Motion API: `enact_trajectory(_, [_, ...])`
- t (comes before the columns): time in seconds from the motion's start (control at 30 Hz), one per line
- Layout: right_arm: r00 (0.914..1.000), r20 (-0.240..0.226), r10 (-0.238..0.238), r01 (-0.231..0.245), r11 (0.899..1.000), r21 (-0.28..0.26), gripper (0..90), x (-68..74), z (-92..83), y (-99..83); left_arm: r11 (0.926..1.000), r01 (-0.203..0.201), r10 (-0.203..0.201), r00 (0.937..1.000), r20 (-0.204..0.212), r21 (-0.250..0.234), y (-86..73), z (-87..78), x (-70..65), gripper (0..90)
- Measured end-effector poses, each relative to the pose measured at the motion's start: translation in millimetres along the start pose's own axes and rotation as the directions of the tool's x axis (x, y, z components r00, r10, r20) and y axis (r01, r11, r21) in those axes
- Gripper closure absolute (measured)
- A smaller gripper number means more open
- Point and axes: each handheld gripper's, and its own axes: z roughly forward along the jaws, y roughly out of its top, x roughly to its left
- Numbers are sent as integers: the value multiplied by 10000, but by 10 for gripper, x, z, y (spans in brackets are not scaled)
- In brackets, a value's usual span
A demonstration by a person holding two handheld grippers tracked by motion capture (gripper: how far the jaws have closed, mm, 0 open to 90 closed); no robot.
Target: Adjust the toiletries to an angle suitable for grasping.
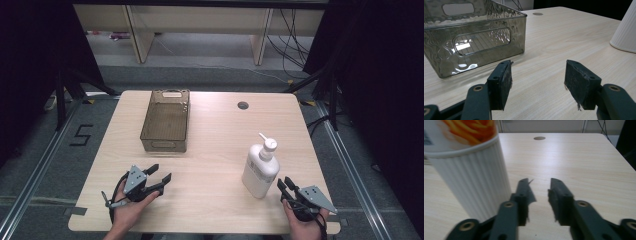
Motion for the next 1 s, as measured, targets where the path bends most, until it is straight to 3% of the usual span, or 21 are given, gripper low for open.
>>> enact_trajectory(0.13, [9990, -365, -254, 250, 9996, -105, 900, 56, -85, 49, 10000, 10, -10, 10000, -64, 52, 2, -10, -1, 388])
enact_trajectory(0.2, [9979, -642, -69, 74, 9999, 73, 900, 88, -129, 63, 10000, 11, -11, 10000, -72, 46, 2, -11, -3, 388])
enact_trajectory(0.23, [9984, -561, -121, 131, 9998, 179, 900, 113, -163, 76, 10000, 15, -14, 10000, -79, 43, 2, -10, -3, 388])
enact_trajectory(0.3, [9970, -762, -155, 158, 9999, 35, 900, 153, -193, 89, 10000, 0, 0, 10000, -77, 54, 2, -10, -2, 388])
enact_trajectory(0.37, [9938, -1062, -334, 327, 9994, -86, 900, 188, -218, 101, 10000, 13, -13, 10000, -32, -3, 0, 1, 0, 388])
enact_trajectory(0.5, [9876, -1570, -35, 38, 10000, 18, 900, 263, -254, 103, 10000, -1, 2, 10000, -79, 80, 4, -2, -7, 385])
enact_trajectory(0.53, [9846, -1730, -270, 259, 9996, -87, 900, 304, -267, 104, 10000, -5, 6, 9999, -103, 100, 4, -2, -7, 384])
enact_trajectory(0.6, [9797, -1989, -262, 257, 9997, -54, 900, 352, -285, 117, 9999, 13, -12, 9999, -108, 103, 5, -1, -5, 383])
enact_trajectory(0.67, [9800, -1991, -25, 27, 10000, 9, 900, 422, -310, 127, 10000, 46, -46, 10000, -81, 85, 4, 1, -3, 382])
enact_trajectory(0.7, [9779, -2017, -554, 530, 9984, -172, 900, 409, -297, 135, 10000, 46, -46, 10000, -81, 85, 4, 1, -3, 381])
enact_trajectory(0.73, [9730, -2288, -305, 267, 9994, -196, 900, 449, -283, 135, 9999, 66, -66, 9999, -79, 79, 3, 0, -2, 380])
enact_trajectory(0.83, [9734, -2227, -536, 534, 9985, -72, 900, 512, -278, 156, 10000, 58, -57, 9999, -85, 72, 4, -2, -3, 380])
enact_trajectory(0.87, [9679, -2467, -484, 460, 9988, -155, 900, 533, -250, 162, 10000, 58, -57, 9999, -85, 72, 4, -2, -3, 380])
enact_trajectory(1.0, [9699, -2334, -694, 647, 9975, -279, 900, 547, -223, 203, 10000, 20, -20, 10000, -29, 93, 4, 3, -2, 379])
